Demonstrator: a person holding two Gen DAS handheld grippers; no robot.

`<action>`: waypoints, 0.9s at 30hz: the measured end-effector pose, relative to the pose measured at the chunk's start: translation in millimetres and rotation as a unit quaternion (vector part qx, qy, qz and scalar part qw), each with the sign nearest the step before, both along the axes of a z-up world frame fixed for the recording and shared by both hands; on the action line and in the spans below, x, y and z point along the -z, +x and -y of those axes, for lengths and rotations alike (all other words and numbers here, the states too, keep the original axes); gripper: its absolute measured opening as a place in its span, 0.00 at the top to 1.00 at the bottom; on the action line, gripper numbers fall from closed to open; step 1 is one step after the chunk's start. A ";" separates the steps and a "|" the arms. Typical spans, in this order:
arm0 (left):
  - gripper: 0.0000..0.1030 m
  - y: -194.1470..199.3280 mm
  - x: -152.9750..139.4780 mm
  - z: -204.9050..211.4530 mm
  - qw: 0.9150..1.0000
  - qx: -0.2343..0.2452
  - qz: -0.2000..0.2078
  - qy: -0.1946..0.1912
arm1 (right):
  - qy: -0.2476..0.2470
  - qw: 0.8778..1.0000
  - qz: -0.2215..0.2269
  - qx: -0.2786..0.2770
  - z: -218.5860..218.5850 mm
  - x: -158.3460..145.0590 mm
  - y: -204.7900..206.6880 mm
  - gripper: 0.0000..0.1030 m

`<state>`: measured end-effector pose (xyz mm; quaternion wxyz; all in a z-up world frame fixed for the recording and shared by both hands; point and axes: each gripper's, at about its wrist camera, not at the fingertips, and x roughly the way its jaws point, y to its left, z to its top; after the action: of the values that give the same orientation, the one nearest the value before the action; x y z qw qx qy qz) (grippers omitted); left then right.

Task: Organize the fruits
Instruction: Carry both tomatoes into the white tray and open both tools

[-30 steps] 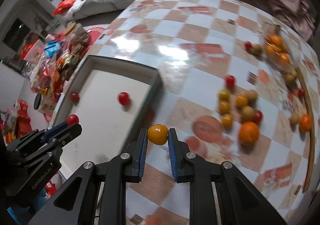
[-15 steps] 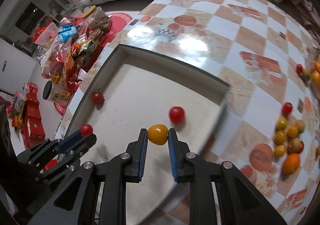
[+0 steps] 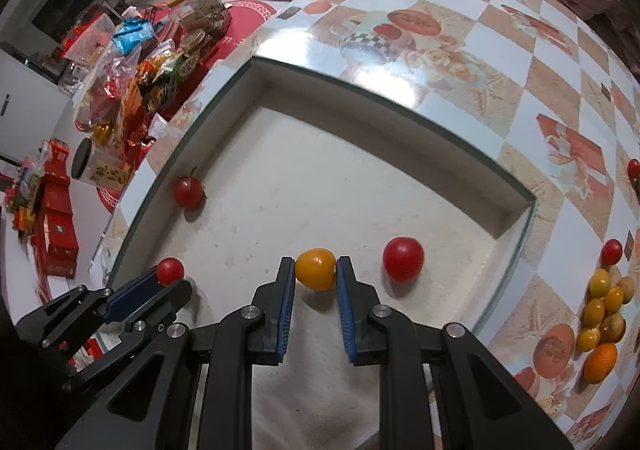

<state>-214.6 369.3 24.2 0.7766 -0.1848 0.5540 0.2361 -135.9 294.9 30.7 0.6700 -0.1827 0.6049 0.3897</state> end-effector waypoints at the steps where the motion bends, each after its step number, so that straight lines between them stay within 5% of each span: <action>1: 0.81 -0.2 0.6 0.0 1.000 0.001 0.000 0.000 | -0.002 1.000 0.001 -0.001 -0.1 1.7 -0.5 0.78; 13: 0.79 -5.7 8.2 0.5 1.000 0.009 -0.016 0.004 | -0.004 1.000 0.014 -0.012 -2.7 2.8 -2.8 0.76; 16: 0.79 -5.4 7.8 0.9 1.000 0.012 -0.019 0.006 | -0.001 1.000 0.010 -0.013 -4.5 2.9 -2.9 0.69; 18: 0.79 -4.9 7.7 1.7 1.000 0.017 -0.022 0.008 | 0.000 1.000 0.009 -0.009 -4.3 2.5 -3.4 0.52; 27: 0.79 -6.9 7.3 4.8 0.999 0.028 -0.019 0.003 | 0.028 1.000 0.001 0.013 5.4 -13.0 -0.1 0.45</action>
<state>-221.5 364.5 16.9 0.7729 -0.1623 0.5728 0.2194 -135.9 289.6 43.7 0.6805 -0.1562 0.5955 0.3973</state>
